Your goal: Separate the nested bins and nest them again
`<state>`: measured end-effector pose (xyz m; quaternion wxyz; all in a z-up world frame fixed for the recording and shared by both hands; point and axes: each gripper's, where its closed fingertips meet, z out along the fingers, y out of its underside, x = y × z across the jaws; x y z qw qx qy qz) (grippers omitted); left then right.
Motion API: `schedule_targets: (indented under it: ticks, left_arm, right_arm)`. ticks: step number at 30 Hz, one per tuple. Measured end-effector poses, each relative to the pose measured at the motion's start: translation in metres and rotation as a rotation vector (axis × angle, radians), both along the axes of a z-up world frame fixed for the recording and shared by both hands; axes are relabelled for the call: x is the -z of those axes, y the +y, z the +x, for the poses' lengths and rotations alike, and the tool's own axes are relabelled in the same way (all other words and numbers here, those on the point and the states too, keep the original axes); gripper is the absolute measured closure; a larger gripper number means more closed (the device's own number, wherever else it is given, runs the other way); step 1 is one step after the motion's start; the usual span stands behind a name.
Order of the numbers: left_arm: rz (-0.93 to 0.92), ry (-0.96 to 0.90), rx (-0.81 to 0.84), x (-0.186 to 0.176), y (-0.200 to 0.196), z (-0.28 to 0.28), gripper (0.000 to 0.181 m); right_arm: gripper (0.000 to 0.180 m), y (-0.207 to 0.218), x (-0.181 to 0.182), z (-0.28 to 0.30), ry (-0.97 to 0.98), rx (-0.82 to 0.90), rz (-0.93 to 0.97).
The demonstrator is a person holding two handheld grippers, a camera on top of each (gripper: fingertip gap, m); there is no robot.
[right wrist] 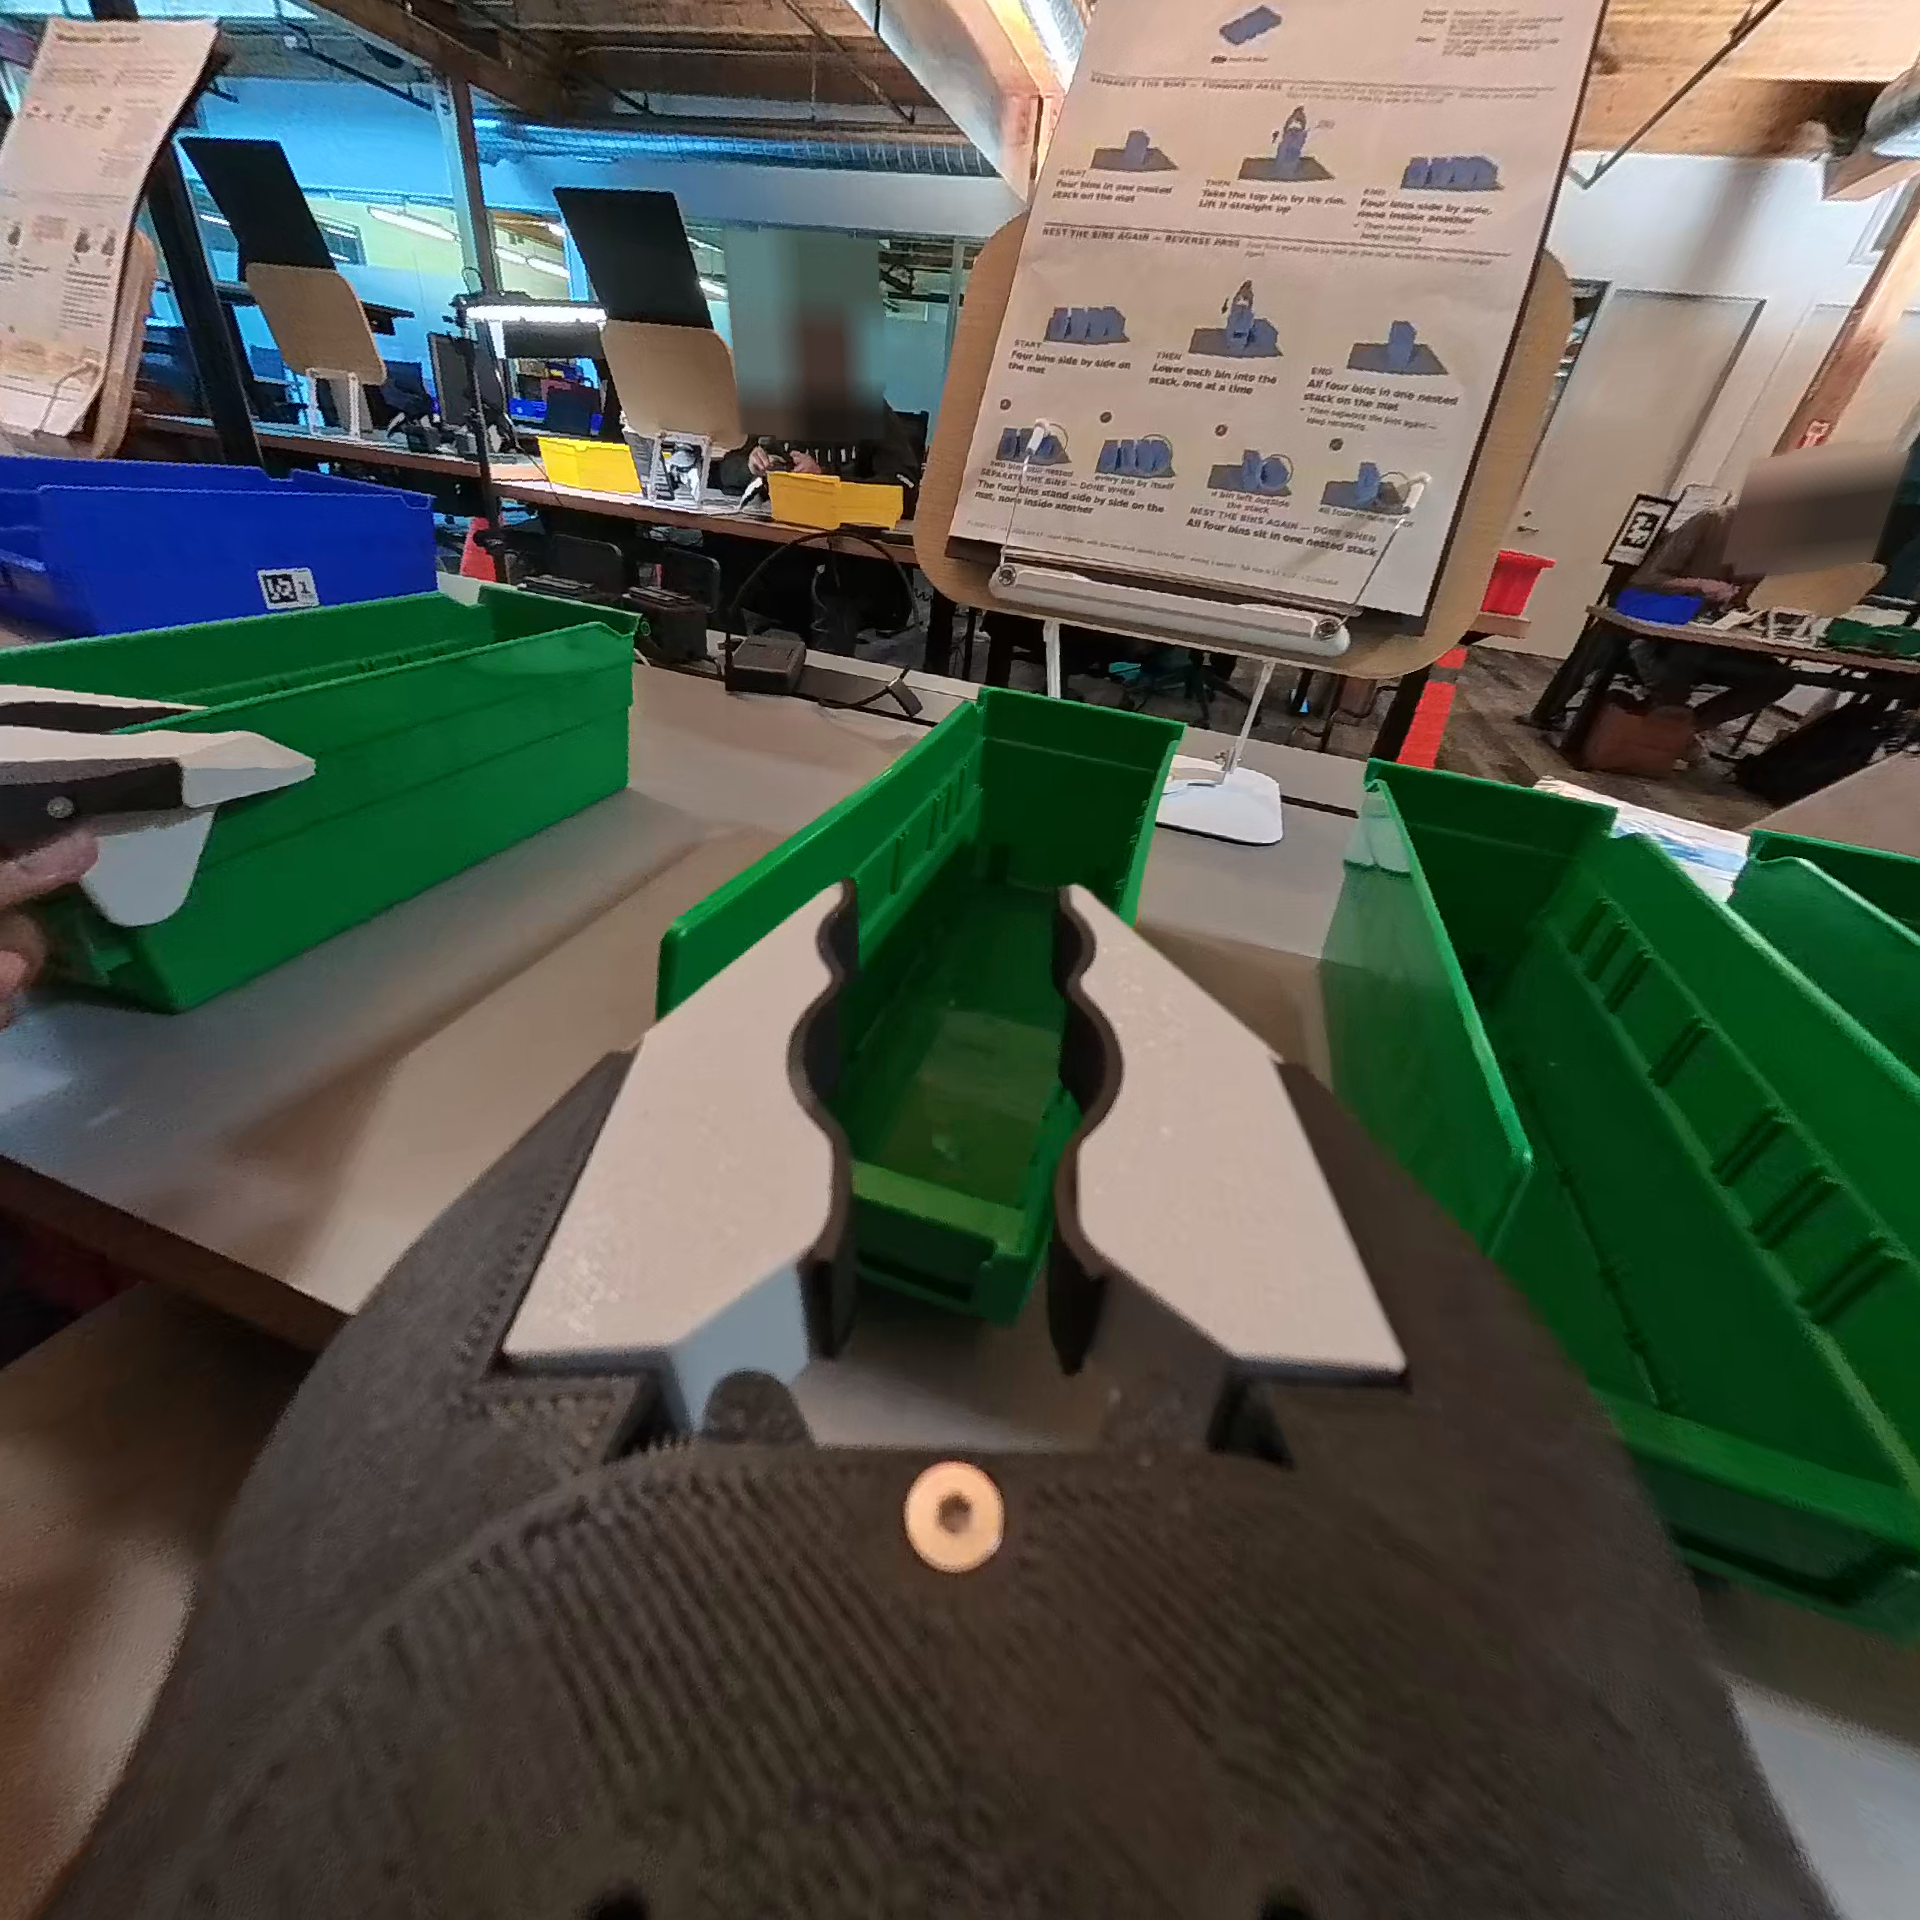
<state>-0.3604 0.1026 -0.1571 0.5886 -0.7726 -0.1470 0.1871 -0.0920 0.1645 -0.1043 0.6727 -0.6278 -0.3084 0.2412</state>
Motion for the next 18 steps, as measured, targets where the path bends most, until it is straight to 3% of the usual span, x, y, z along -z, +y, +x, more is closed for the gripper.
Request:
schedule_targets:
  ticks: [5, 11, 14, 16, 18]
  left_arm:
    - [0.013, -0.048, 0.034, 0.001, 0.000, 0.003, 0.171]
    - [-0.005, 0.004, 0.064, 0.002, 0.003, 0.011, 0.157]
    - [-0.002, -0.002, 0.069, 0.002, 0.003, 0.012, 0.156]
    - [0.008, -0.021, 0.077, 0.001, 0.003, 0.012, 0.156]
    - [0.018, -0.035, 0.082, 0.001, 0.003, 0.012, 0.156]
  right_arm:
    - [0.138, 0.015, 0.006, 0.011, -0.004, 0.075, -0.048]
    - [0.140, 0.026, 0.036, 0.012, 0.001, 0.067, -0.264]
    - [0.150, 0.028, 0.050, 0.010, -0.022, 0.062, -0.345]
    - [0.169, 0.029, 0.054, 0.009, -0.006, 0.051, -0.386]
    - [0.171, 0.028, 0.055, 0.006, 0.013, 0.022, -0.412]
